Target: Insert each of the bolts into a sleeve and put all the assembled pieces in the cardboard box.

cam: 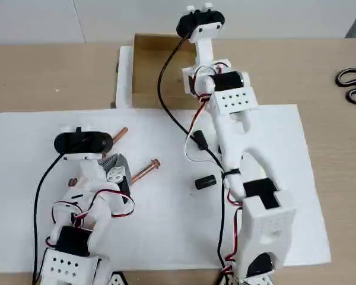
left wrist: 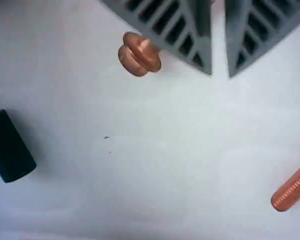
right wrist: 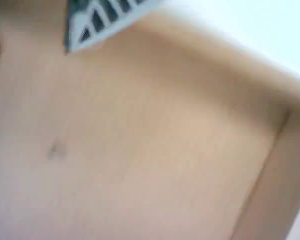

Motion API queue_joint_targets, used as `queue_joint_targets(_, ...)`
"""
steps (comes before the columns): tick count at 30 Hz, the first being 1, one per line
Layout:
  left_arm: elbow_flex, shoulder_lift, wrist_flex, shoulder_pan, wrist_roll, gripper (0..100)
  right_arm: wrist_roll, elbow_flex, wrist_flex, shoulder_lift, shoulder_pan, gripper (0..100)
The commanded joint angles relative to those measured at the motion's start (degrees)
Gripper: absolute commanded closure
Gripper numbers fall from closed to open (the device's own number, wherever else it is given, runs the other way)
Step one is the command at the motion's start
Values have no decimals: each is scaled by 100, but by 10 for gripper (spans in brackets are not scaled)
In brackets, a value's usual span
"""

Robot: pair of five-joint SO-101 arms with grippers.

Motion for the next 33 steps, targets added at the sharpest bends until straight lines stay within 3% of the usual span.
queue_joint_targets(1, -233, -79, -9, -9, -9, 994, -273, -264, 848, -655, 40, 876)
queue_joint_targets(7, -233, -79, -9, 9, -9, 994, -1011, -264, 2273, -945, 66, 876)
queue_joint_targets(13, -233, -79, -18, 26, -9, 994, -1064, -264, 3424, -980, -66, 876)
queue_joint_targets(20, -233, -79, -18, -9, -9, 994, -1090, -255, 3811, -927, -84, 876)
queue_joint_targets(29, -233, -79, -18, -9, -9, 994, 281, -246, 3793, -435, -84, 873)
queue_joint_targets(33, -233, -79, -18, -9, -18, 994, 457, -255, 3873, -40, -145, 873)
